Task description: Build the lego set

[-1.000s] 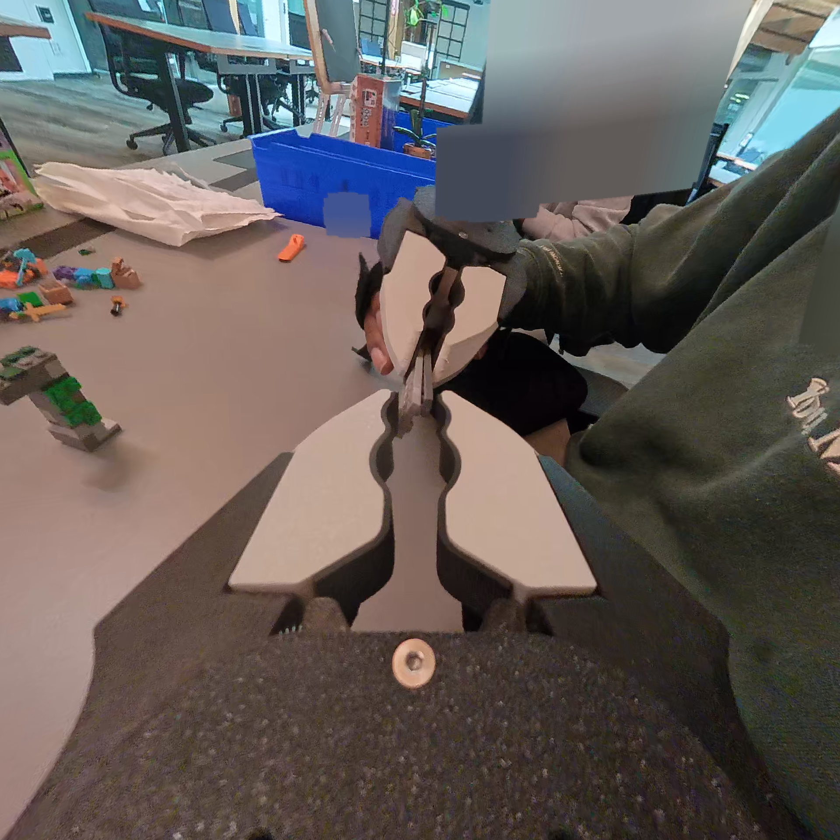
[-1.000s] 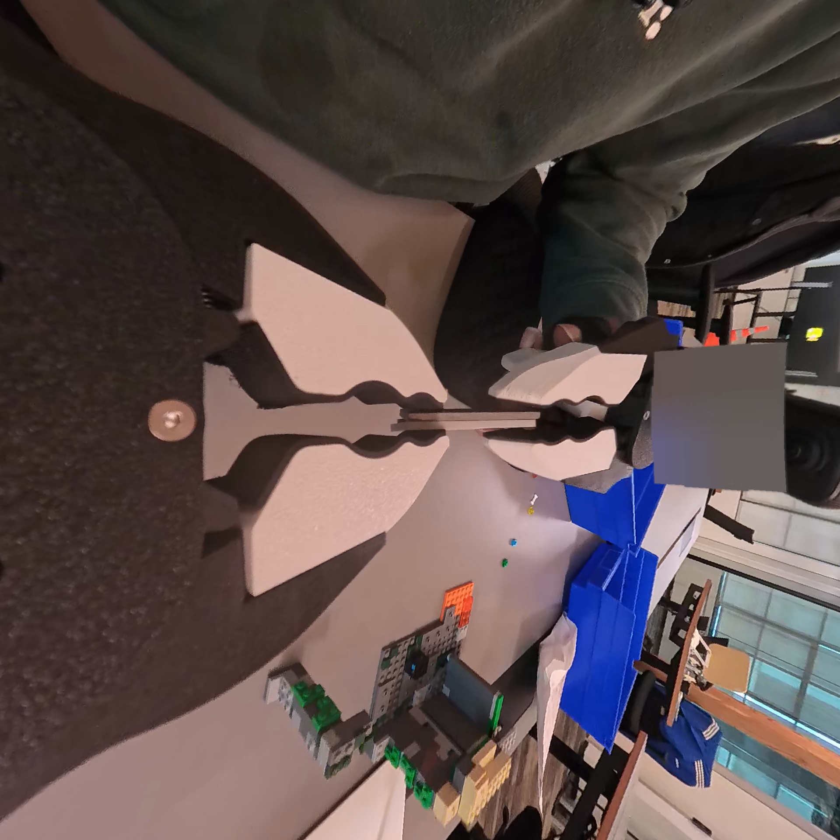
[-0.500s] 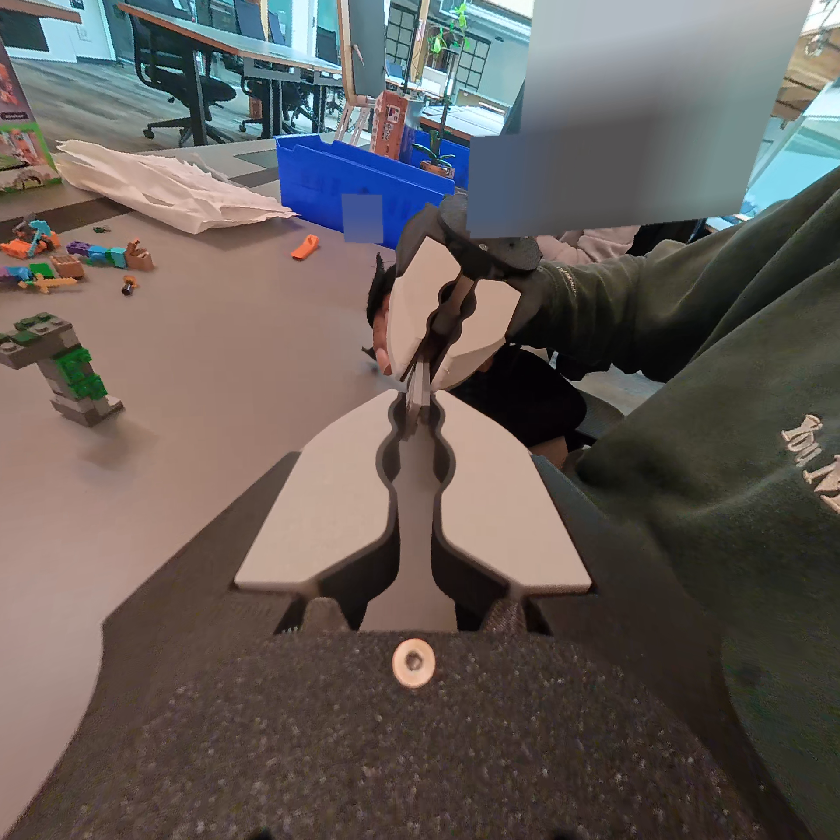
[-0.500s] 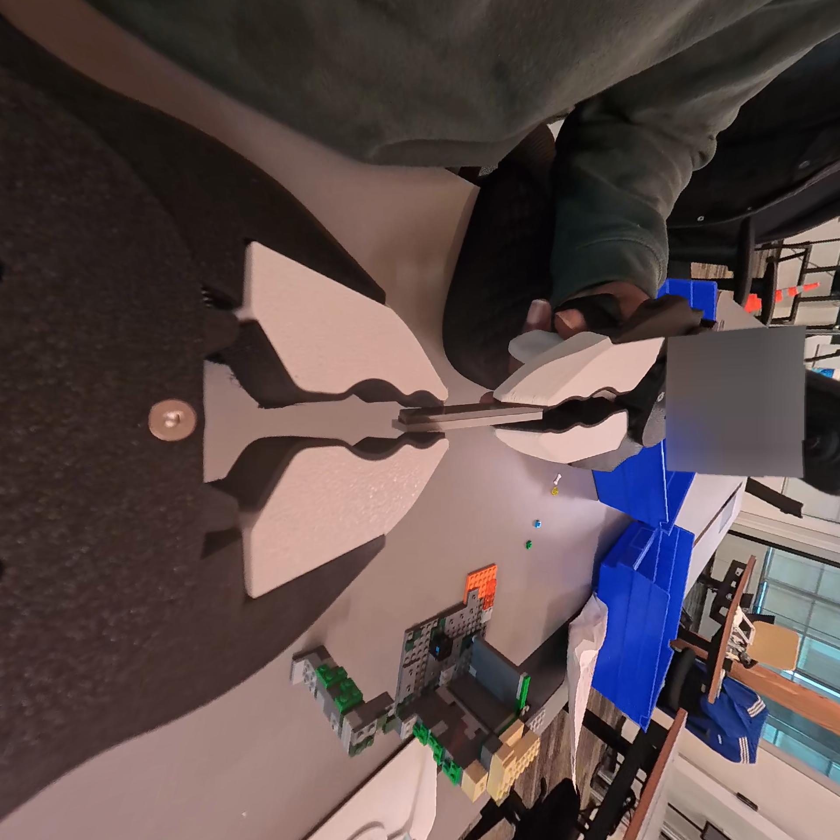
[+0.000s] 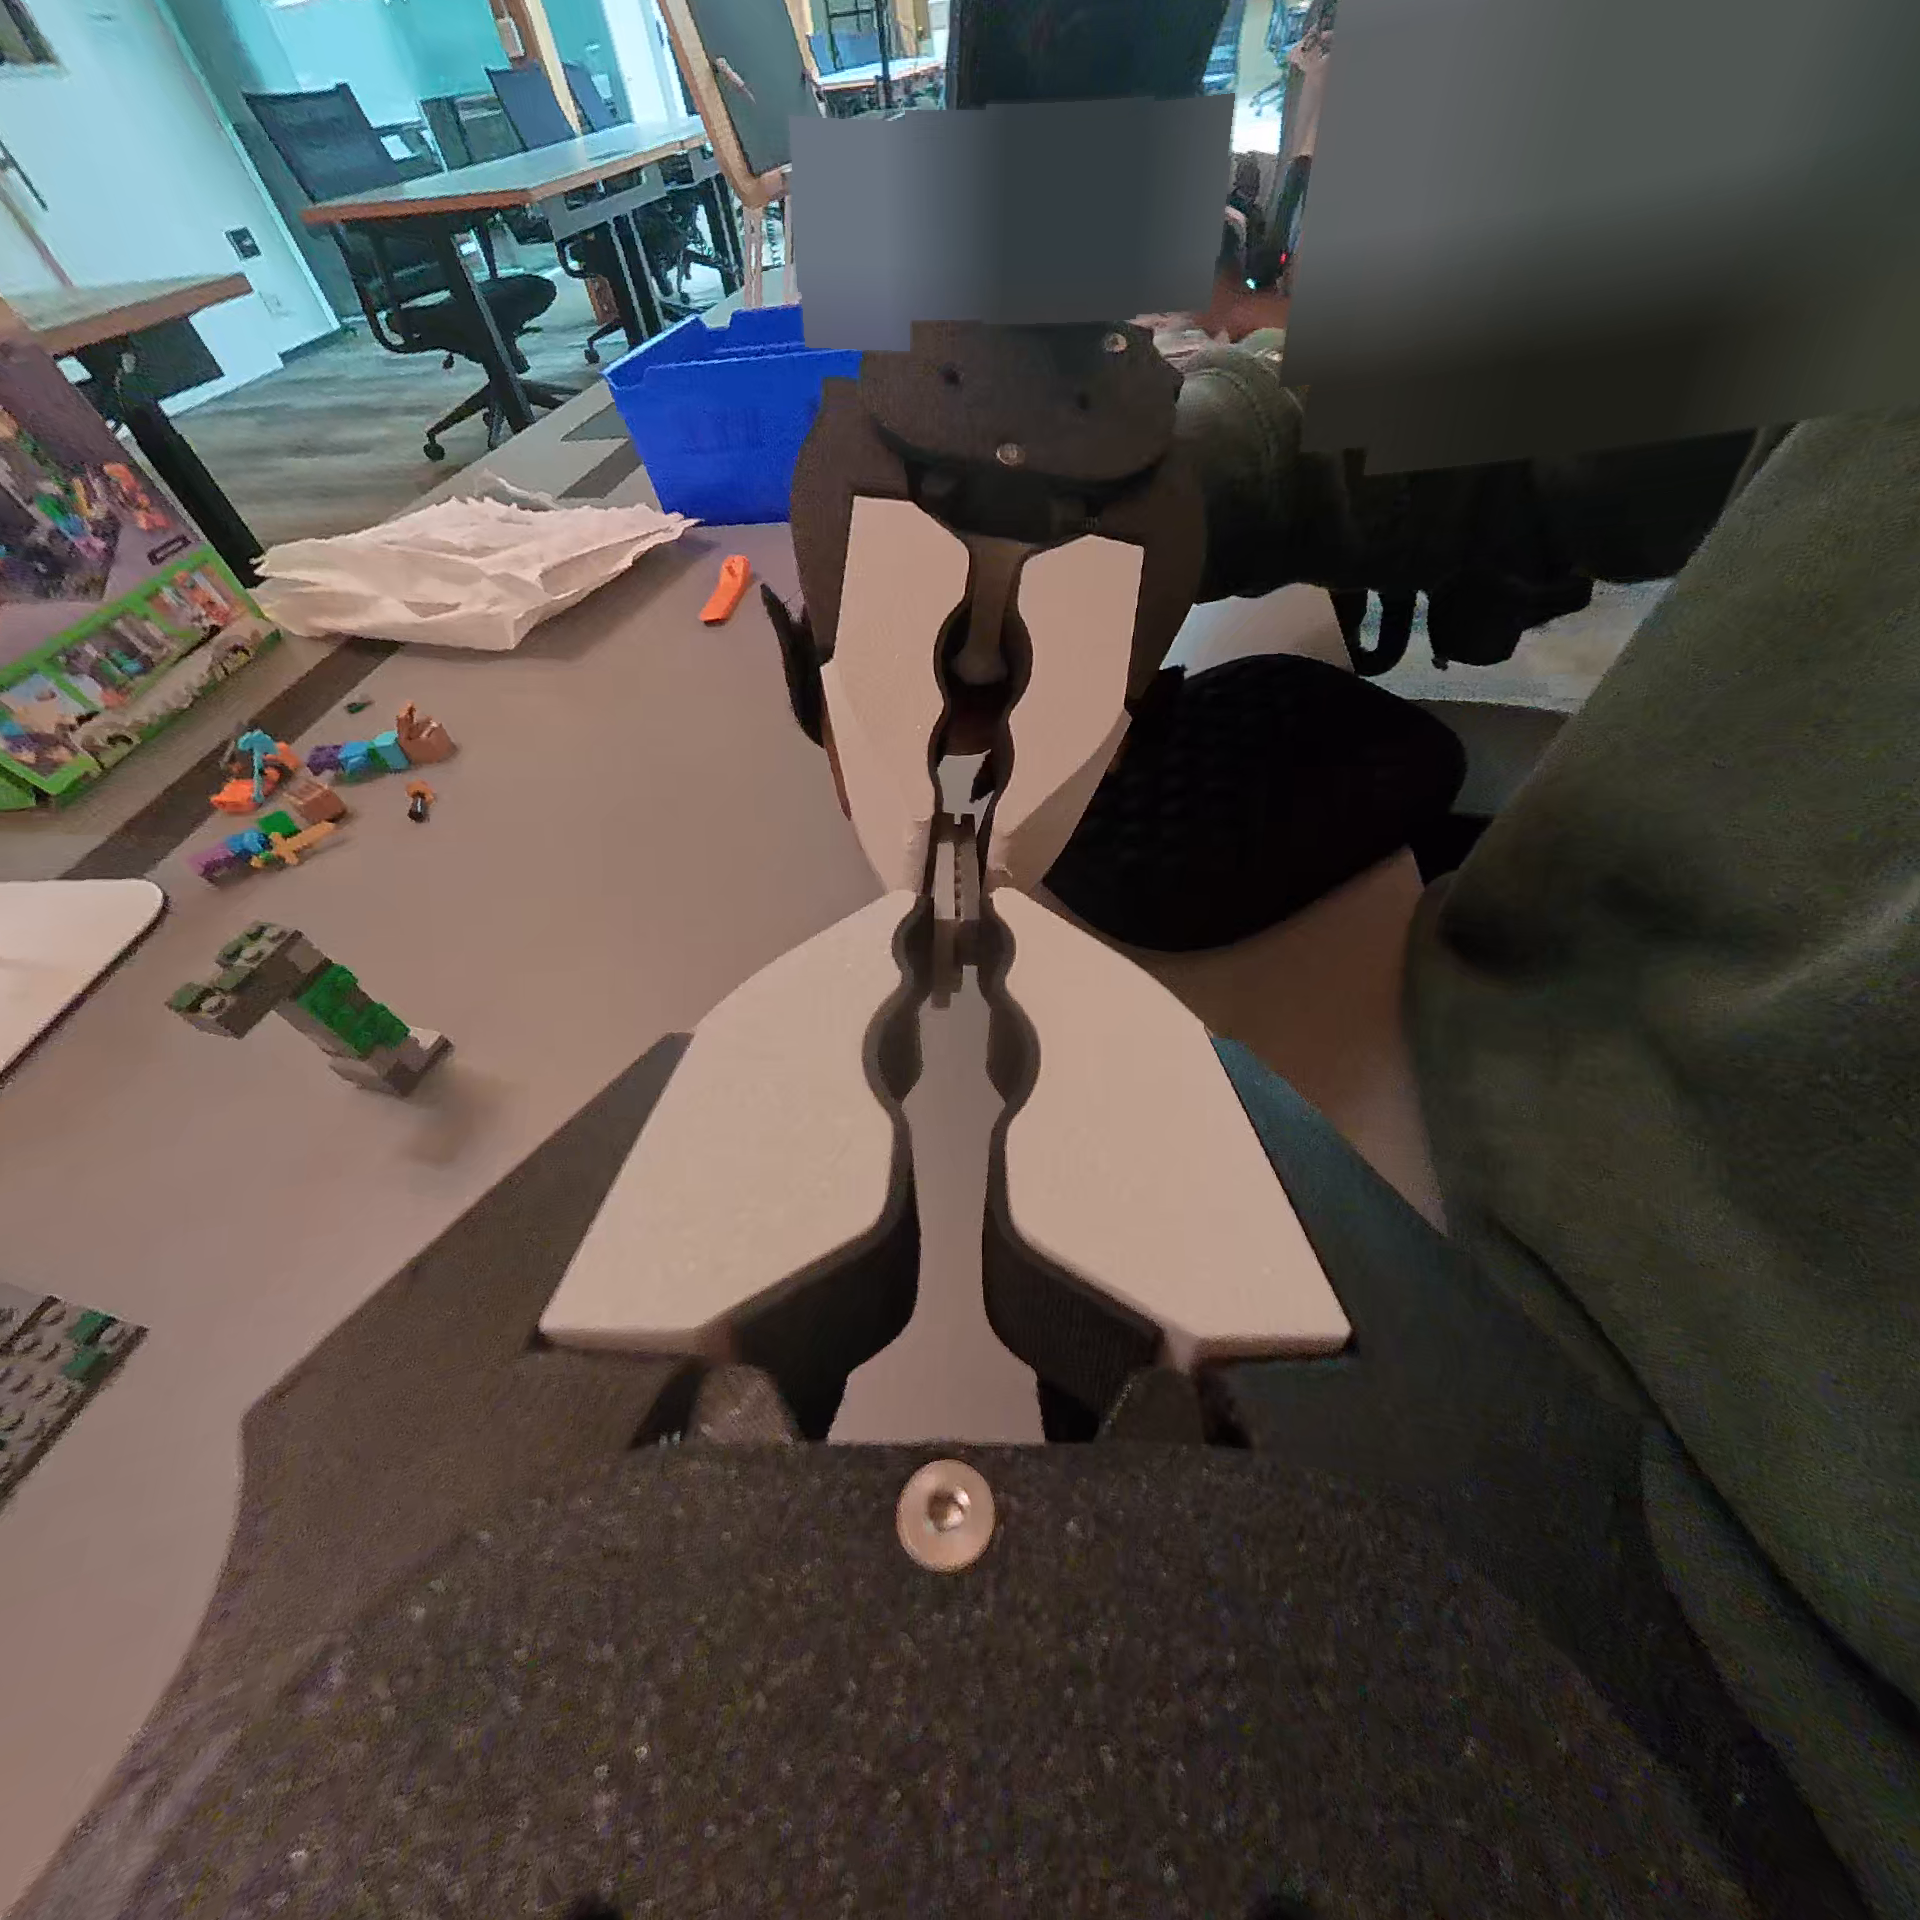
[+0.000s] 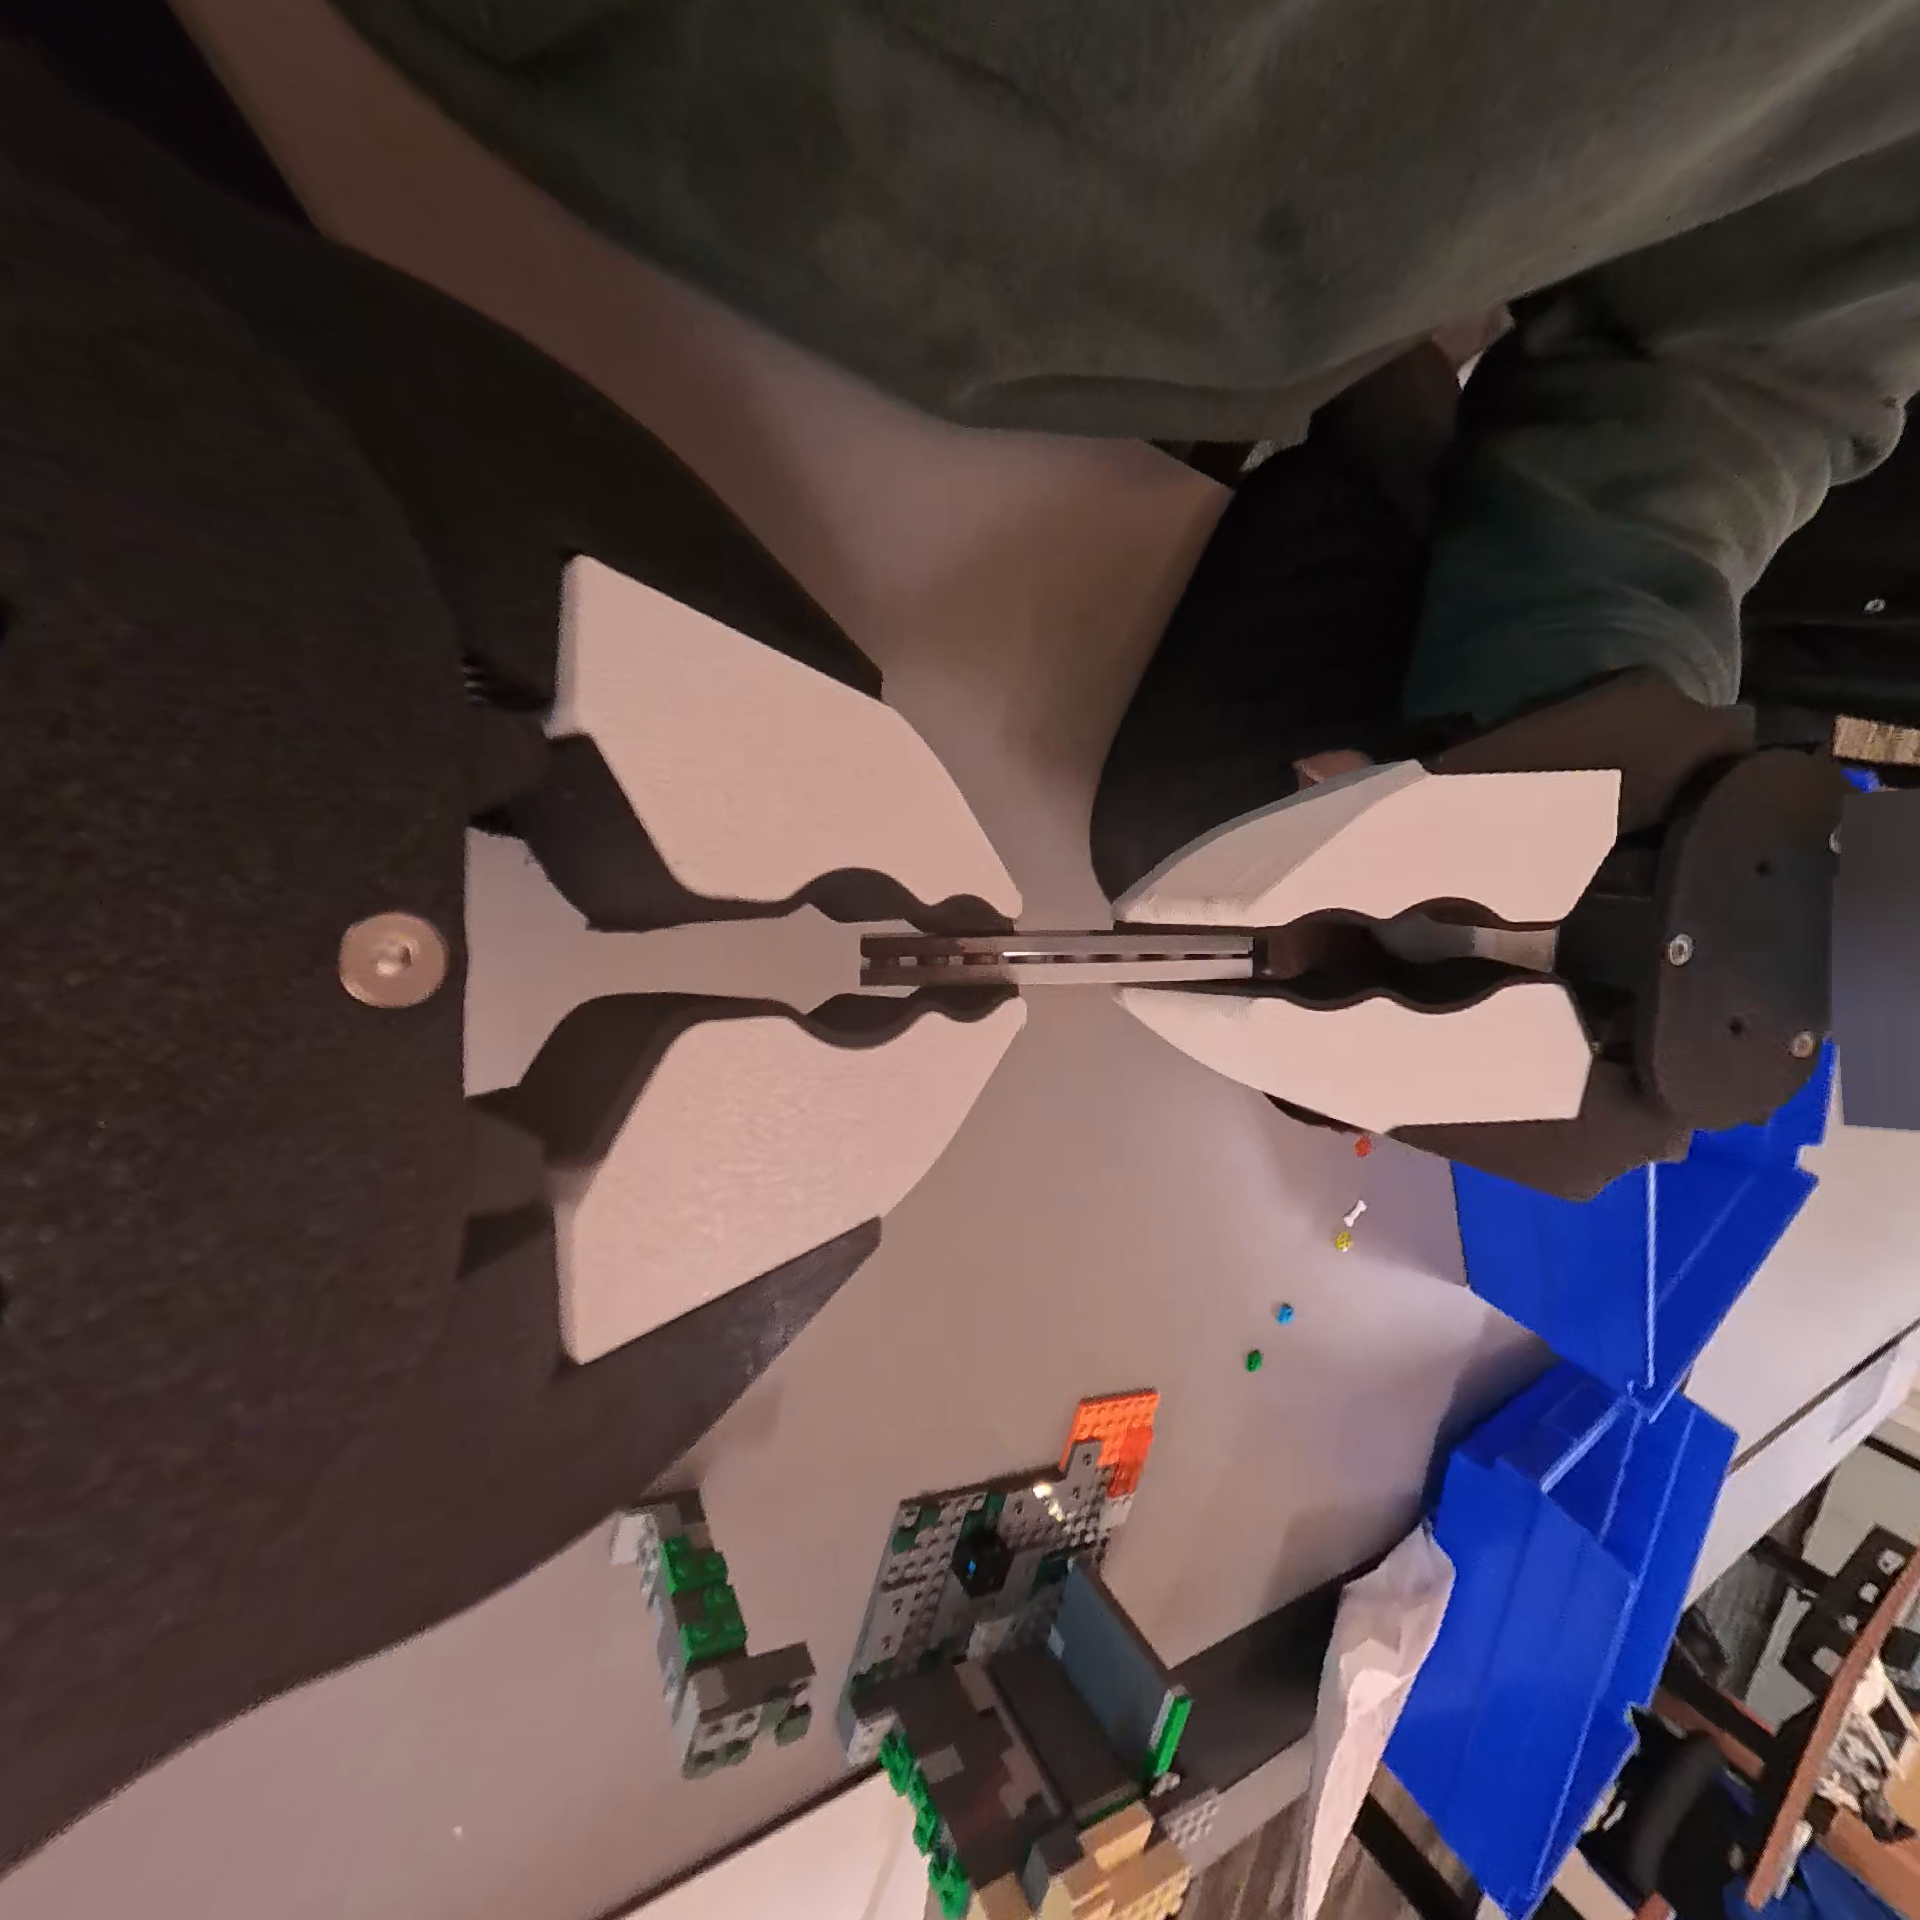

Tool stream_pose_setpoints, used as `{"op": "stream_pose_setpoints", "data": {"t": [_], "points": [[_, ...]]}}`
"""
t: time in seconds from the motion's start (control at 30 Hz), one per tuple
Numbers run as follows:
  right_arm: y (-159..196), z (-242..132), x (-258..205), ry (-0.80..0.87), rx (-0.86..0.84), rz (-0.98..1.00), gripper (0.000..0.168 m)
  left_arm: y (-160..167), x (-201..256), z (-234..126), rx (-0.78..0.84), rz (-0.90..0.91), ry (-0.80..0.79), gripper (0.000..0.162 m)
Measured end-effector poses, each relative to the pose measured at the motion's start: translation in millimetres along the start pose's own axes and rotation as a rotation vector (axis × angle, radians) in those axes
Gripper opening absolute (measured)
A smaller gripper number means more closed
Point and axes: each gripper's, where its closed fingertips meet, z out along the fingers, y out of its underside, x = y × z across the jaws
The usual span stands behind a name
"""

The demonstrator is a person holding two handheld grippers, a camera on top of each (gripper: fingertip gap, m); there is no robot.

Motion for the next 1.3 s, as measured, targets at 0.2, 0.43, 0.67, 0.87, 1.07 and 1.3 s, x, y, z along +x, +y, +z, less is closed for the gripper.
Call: {"op": "stream_pose_setpoints", "data": {"t": [0.2,0.43,0.67,0.87,1.07,1.3], "points": [[0,2,-6,-0.01,-0.009,-0.022,0.006,2,5,-2,0.02,0.062,0.0,0.007],[0,2,-7,-0.009,-0.011,0.025,0.006,3,6,-2,0.025,0.067,-0.002,0.007],[13,8,-7,0.008,-0.051,0.055,0.007,15,5,2,-0.017,0.044,-0.007,0.007],[5,15,-10,0.018,-0.064,-0.012,0.009,15,9,9,-0.041,0.096,-0.012,0.007],[3,14,-9,0.033,-0.036,-0.024,0.006,11,8,6,-0.031,0.098,-0.032,0.009],[10,12,-7,0.022,-0.032,0.013,0.005,11,7,3,-0.039,0.096,-0.05,0.007]]}}
